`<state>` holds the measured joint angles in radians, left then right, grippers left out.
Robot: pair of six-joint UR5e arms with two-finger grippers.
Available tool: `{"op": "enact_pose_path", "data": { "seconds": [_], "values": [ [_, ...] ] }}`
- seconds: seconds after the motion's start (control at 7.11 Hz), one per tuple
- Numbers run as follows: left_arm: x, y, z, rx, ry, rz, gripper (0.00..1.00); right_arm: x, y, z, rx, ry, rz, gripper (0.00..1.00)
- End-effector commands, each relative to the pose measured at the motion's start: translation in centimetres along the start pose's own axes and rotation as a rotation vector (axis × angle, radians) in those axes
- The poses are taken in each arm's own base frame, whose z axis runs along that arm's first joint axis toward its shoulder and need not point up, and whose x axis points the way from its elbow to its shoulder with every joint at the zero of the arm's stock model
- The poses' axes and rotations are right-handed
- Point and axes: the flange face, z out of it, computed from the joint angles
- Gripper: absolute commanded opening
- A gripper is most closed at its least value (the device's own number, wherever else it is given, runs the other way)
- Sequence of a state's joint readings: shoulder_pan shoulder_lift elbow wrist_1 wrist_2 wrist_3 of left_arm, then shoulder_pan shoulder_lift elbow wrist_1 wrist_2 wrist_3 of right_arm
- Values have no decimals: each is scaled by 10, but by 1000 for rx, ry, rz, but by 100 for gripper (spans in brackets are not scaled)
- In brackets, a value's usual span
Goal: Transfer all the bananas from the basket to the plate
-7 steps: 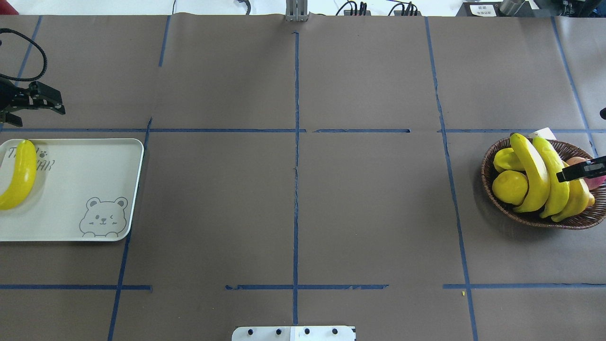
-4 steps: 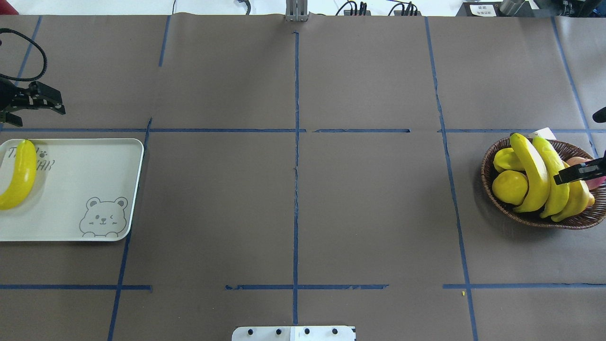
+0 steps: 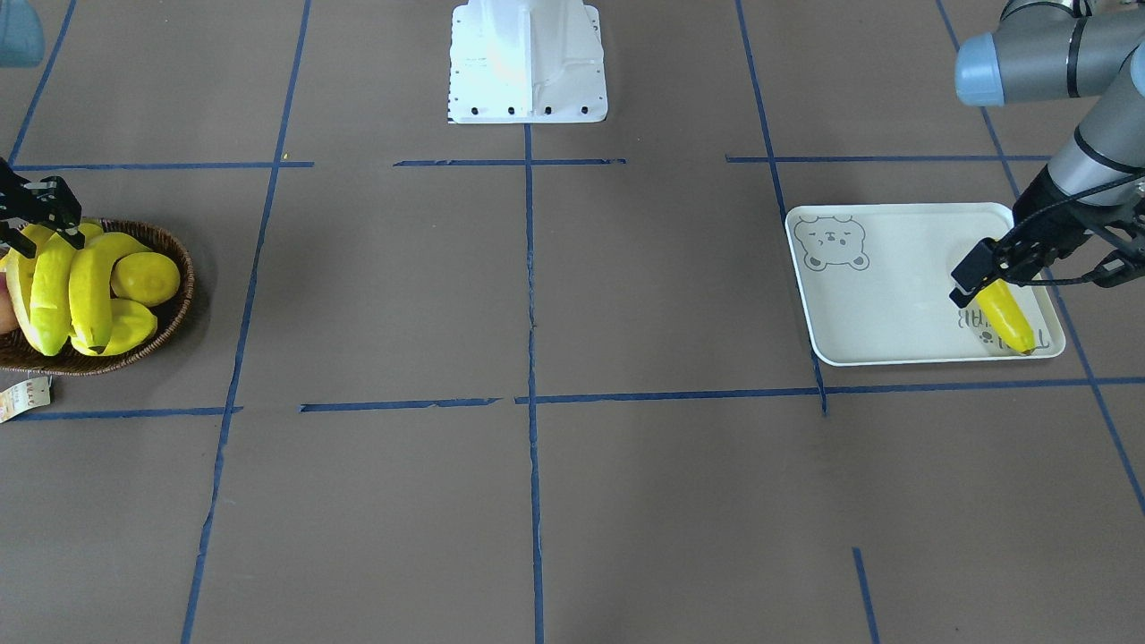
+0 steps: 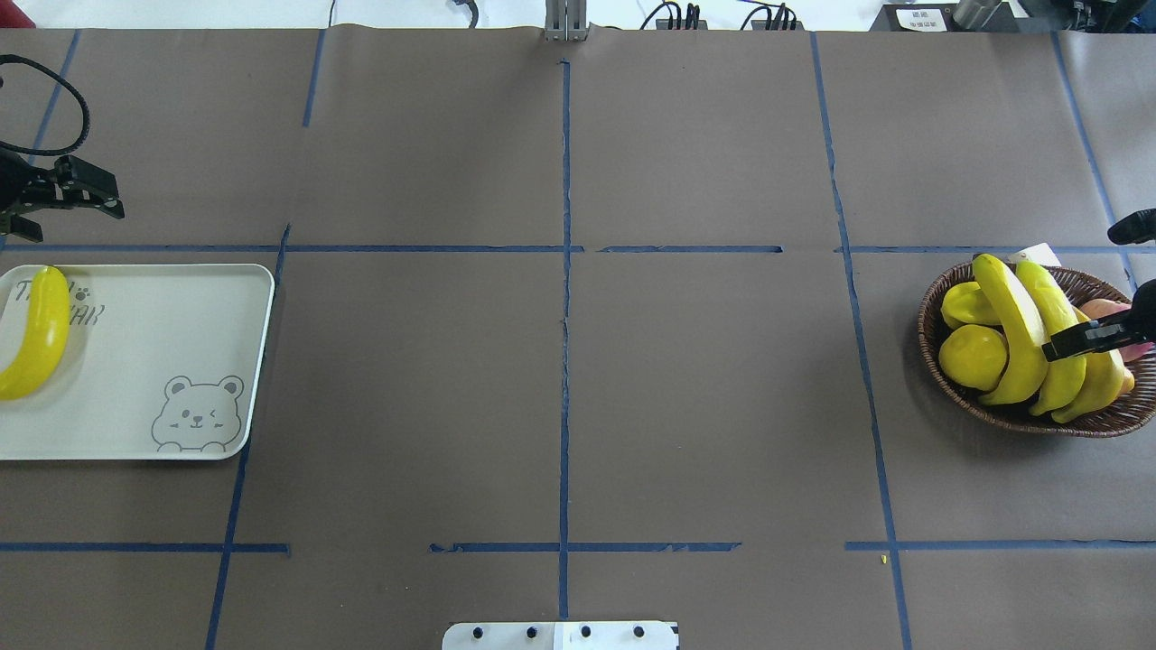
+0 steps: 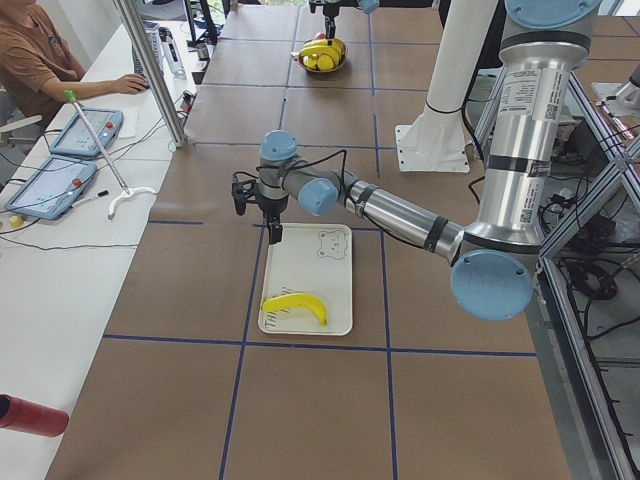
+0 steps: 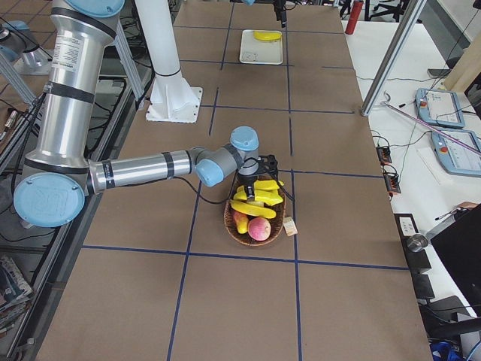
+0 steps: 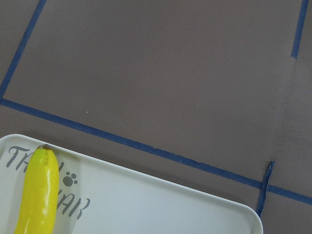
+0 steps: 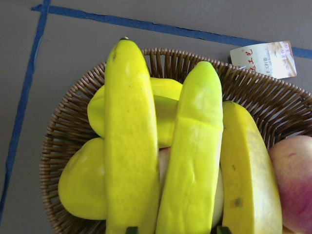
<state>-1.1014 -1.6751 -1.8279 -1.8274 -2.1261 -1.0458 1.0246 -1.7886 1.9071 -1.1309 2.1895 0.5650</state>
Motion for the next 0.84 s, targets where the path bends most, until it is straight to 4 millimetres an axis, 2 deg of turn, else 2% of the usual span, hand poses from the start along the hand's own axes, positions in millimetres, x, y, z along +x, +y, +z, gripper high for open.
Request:
{"op": "enact_pose_path", "data": {
  "seconds": [0.0, 0.28, 0.7],
  "values": [
    [-1, 0, 1, -1, -2, 0, 100, 1, 1, 6, -11, 1, -4, 63],
    [0, 0, 0, -1, -1, 0, 100, 3, 2, 7, -13, 3, -2, 62],
    [0, 0, 0, 0, 0, 0, 100, 3, 4, 5, -19, -5, -2, 53]
  ]
}}
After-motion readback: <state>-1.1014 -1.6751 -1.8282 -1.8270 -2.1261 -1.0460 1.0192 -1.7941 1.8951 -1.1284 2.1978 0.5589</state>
